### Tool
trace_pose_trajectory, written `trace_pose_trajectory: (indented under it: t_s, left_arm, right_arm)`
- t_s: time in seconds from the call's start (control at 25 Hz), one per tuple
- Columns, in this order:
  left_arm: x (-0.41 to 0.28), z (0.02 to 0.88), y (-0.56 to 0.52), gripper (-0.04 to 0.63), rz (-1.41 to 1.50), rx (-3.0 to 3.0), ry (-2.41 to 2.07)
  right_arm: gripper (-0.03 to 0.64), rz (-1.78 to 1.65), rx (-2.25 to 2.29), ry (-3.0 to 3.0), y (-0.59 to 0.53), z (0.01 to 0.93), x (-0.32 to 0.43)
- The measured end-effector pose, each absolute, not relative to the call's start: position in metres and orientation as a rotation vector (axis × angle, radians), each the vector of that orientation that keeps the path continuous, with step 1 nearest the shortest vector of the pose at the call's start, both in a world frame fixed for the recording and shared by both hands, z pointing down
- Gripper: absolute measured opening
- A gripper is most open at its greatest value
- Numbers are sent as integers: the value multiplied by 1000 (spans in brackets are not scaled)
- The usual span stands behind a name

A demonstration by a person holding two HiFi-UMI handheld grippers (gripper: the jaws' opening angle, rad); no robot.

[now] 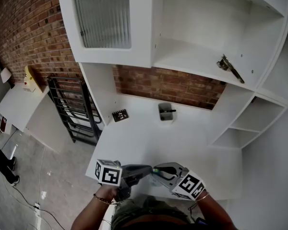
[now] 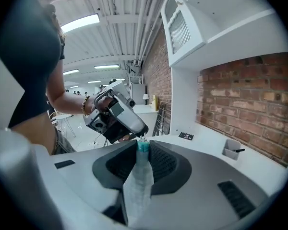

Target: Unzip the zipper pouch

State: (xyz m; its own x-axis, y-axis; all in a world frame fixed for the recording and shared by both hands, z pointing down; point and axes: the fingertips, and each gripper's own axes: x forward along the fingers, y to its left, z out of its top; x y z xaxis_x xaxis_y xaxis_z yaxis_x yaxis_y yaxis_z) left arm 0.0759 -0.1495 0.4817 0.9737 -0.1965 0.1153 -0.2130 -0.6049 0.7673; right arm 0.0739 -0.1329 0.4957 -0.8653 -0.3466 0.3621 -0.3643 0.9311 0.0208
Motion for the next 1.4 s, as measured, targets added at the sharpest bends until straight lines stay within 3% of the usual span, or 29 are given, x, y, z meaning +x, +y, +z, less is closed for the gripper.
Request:
trace_pose_trajectory:
  t_s: [0.52, 1.4]
  left_arm:
    - [72, 509, -166, 5, 11, 2130, -383]
    - [59, 522, -181, 5, 109, 2189, -477]
  right_arm:
    - [54, -110, 591, -2601, -143, 511, 81]
    - [48, -35, 671, -2649, -151, 494, 103]
